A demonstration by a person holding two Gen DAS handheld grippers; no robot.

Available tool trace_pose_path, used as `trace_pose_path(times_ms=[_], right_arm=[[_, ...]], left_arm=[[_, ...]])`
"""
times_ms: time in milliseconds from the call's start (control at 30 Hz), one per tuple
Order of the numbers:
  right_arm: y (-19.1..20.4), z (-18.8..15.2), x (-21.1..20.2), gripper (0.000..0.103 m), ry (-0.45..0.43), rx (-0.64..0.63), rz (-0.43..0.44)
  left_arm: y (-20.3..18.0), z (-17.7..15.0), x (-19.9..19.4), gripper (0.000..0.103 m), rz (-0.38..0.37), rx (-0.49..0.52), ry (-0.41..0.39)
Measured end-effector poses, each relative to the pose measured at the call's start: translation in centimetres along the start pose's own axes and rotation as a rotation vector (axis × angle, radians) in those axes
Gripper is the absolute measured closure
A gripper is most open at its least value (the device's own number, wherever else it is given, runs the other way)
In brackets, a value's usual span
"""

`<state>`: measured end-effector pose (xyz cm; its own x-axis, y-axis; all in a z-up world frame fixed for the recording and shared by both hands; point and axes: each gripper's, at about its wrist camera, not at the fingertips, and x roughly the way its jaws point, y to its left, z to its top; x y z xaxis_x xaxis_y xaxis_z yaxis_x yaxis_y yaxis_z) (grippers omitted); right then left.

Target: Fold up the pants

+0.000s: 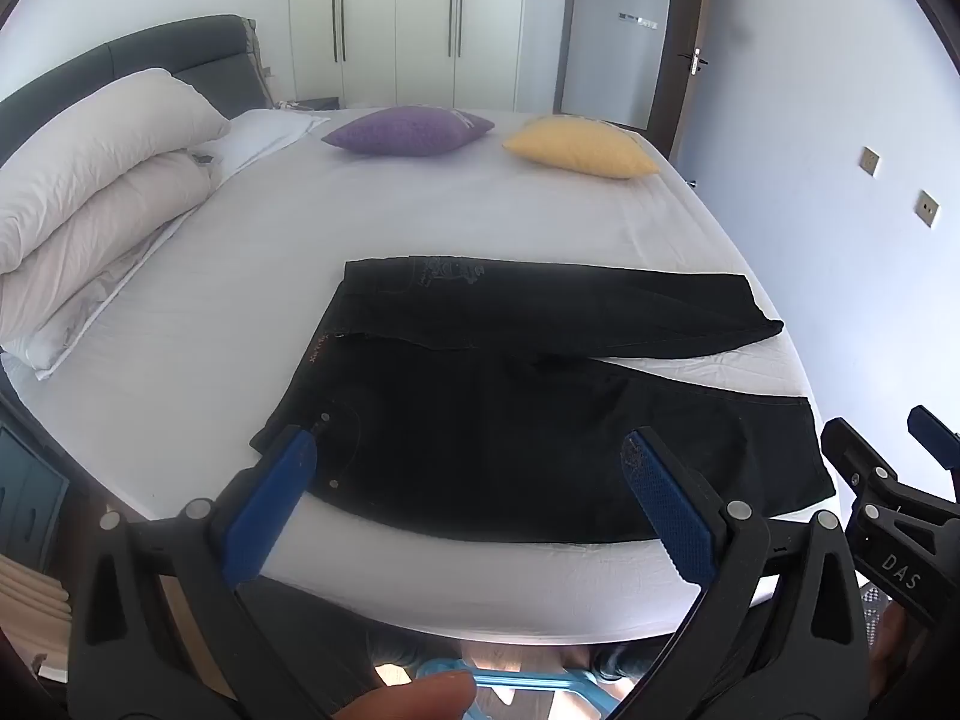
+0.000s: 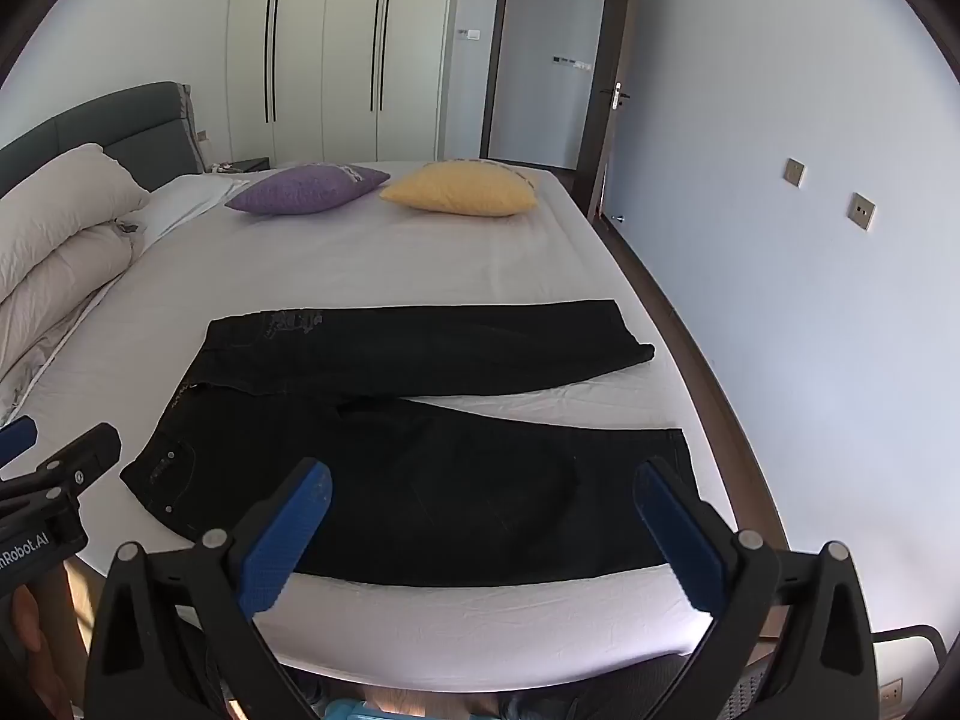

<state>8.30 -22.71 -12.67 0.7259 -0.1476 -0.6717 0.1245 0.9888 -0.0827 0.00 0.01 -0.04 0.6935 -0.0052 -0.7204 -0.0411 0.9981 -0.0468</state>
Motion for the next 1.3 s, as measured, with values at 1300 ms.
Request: trace_pose_path(times_ms=[1300], right_arm=[[-0.18,-0.38,0.51,0.0,0.008,0.003,0.008]], left_arm=[[-0.59,-0.75,0.75,0.0,0.0,-0.001,0.007]])
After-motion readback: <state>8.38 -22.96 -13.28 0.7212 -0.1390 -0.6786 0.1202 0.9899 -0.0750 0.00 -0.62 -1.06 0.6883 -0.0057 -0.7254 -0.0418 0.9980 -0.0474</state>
